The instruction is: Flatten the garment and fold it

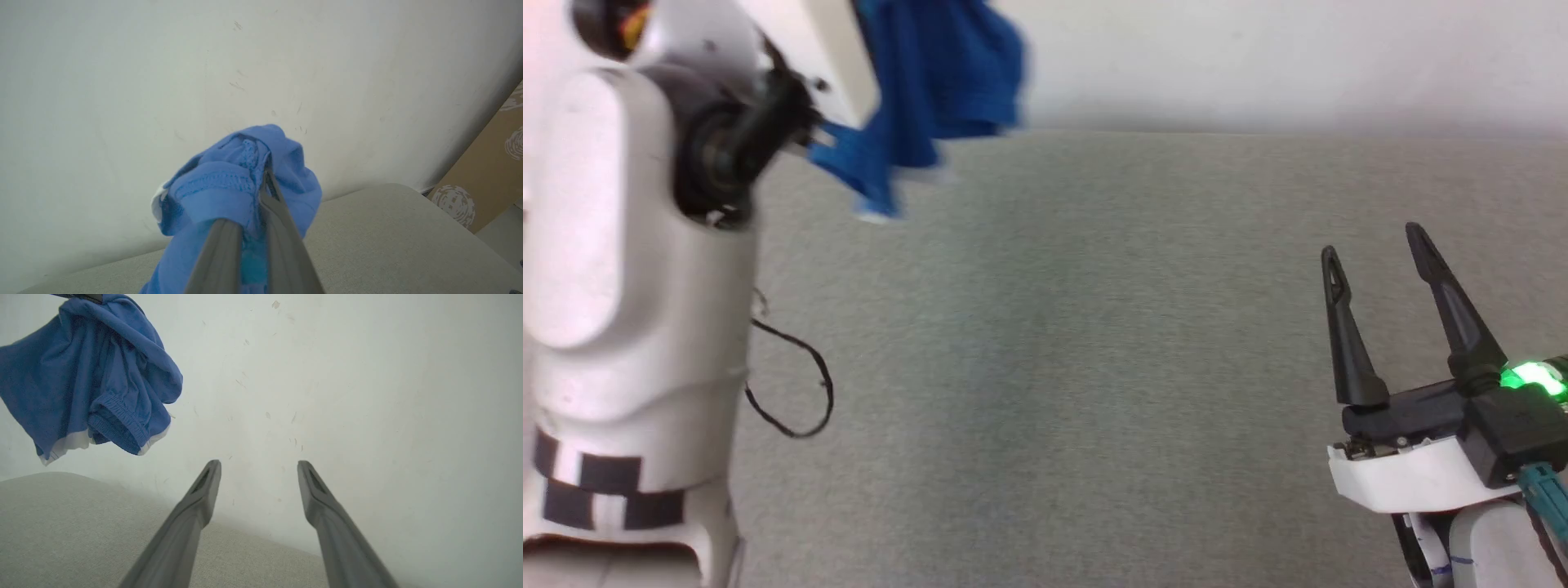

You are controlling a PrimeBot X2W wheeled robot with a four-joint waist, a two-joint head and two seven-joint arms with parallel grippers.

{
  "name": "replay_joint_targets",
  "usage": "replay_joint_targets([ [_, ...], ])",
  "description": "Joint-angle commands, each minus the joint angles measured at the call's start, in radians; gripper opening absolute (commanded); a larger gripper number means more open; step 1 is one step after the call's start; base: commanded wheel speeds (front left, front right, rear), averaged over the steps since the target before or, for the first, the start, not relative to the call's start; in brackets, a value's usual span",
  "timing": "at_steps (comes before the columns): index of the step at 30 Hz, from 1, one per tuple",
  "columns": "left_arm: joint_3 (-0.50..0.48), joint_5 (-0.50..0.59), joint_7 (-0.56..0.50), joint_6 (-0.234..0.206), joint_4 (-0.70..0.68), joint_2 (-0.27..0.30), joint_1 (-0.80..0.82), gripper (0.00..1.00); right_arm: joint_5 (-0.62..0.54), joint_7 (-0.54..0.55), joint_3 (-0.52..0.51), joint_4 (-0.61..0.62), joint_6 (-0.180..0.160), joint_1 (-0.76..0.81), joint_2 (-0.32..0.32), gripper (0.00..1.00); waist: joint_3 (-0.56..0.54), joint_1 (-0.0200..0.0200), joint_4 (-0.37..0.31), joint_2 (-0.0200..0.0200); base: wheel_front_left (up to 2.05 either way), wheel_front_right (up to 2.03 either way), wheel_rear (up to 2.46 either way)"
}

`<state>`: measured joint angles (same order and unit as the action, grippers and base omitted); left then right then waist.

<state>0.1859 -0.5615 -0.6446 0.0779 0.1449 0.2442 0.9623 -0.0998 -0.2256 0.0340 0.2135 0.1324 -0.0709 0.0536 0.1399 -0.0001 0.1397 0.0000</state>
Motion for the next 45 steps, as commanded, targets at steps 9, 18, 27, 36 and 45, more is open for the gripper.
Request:
replay_joint_targets([
  [9, 0.101, -0.023, -0.012, -0.002, -0.081, -0.088, -0.139, 0.00, 0.017, -0.015, -0.031, 0.014, -0.002, 0.010, -0.003, 1.00, 0.011, 0.0001, -0.155, 0.0000, 0.00, 0.00, 0.00],
  [18, 0.318, 0.103, 0.134, 0.034, -0.010, -0.112, -0.294, 0.00, 0.037, -0.025, -0.035, 0.011, -0.002, 0.004, -0.003, 1.00, 0.065, 0.0001, -0.218, 0.0000, 0.00, 0.00, 0.00],
  [27, 0.433, 0.087, 0.273, 0.027, 0.236, -0.173, -0.474, 0.00, 0.045, -0.031, -0.017, -0.016, -0.002, 0.002, -0.003, 1.00, 0.068, 0.0001, -0.241, 0.0000, 0.00, 0.00, 0.00],
  [36, 0.420, -0.017, 0.405, -0.003, 0.229, -0.193, -0.462, 1.00, 0.037, -0.030, -0.011, -0.033, -0.002, 0.015, -0.003, 1.00, 0.021, 0.0001, -0.199, 0.0000, 0.00, 0.00, 0.00],
  [45, 0.274, -0.031, 0.650, -0.082, -0.003, -0.120, -0.550, 1.00, 0.041, -0.020, -0.015, -0.029, -0.002, 0.052, -0.003, 1.00, -0.020, 0.0001, -0.169, 0.0000, 0.00, 0.00, 0.00],
])
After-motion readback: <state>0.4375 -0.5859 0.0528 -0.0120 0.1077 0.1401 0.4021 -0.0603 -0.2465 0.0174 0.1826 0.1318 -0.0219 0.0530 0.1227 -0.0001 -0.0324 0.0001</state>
